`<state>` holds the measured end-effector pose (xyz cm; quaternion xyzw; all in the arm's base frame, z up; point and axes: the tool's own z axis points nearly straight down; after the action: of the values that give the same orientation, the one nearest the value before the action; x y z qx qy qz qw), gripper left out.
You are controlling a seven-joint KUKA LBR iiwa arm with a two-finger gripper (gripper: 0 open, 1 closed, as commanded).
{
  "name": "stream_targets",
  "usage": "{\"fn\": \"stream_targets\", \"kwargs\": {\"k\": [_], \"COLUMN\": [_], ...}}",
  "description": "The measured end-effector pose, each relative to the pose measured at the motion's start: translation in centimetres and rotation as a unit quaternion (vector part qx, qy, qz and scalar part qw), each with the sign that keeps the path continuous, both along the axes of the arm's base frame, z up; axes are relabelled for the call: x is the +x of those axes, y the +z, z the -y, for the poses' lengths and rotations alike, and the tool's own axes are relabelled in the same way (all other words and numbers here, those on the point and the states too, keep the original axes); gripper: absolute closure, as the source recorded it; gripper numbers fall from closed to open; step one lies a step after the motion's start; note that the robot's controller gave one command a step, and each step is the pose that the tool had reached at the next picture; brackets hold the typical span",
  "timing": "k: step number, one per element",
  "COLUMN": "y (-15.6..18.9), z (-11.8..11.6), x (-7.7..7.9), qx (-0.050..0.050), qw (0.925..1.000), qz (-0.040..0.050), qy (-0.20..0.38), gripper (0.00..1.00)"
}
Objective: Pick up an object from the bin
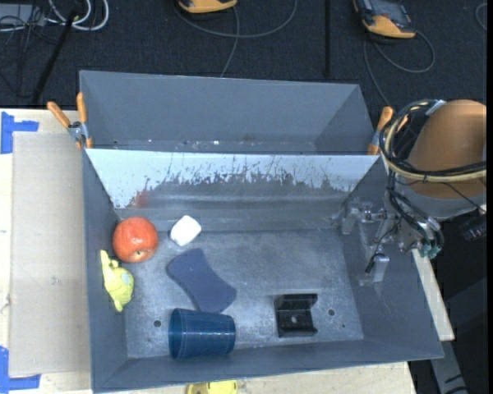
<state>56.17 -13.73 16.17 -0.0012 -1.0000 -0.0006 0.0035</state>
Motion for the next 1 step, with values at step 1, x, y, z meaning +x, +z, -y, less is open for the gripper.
{"fn": "stream_targets", "kwargs": {"k": [1], "y": [0.47], "z": [-0.07], "x": [0.14], "qx": [-0.001], "qw": [1.0], "qz": [0.0034], "qy": [0.002], "gripper": [0.0]}}
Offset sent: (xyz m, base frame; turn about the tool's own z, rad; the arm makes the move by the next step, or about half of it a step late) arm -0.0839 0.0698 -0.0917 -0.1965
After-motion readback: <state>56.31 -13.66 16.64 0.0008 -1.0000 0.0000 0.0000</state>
